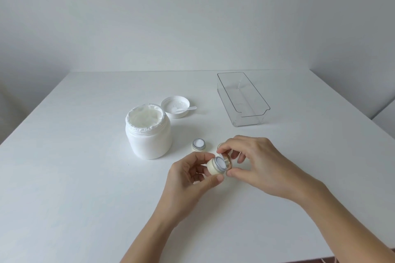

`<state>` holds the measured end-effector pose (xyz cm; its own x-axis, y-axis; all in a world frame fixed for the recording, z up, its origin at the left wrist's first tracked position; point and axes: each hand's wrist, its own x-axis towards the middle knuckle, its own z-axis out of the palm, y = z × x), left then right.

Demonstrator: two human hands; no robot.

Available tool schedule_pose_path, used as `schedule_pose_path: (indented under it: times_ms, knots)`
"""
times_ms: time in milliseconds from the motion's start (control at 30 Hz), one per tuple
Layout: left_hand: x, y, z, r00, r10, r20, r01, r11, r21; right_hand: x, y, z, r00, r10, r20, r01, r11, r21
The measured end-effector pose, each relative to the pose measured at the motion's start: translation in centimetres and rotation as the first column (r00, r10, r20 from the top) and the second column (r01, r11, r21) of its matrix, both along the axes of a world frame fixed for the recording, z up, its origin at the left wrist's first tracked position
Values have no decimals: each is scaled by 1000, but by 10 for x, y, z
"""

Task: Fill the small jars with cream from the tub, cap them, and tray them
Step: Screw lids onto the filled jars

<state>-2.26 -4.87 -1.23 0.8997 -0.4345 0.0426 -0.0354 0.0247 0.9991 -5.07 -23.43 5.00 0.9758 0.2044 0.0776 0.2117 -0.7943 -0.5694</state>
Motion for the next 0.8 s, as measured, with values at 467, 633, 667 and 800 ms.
schedule_pose_path:
  times_ms: [467, 633, 667, 800]
  knots:
    - [2, 2, 0, 997, -8, -76, 1, 997, -83, 3, -6, 0, 995, 63, -71, -36, 941, 337]
    - [1, 1, -1, 996, -25, -87, 19, 997, -76, 3, -8, -2, 996, 77, -52, -53, 931, 360]
    - [2, 1, -2, 996, -24, -91, 18, 997, -74, 3, -8, -2, 996, 77, -53, -53, 929, 367]
    - [2, 1, -2, 995, -32, -94, 23, 995, -95, 6, -10, -5, 992, 74, -101, -23, 900, 434]
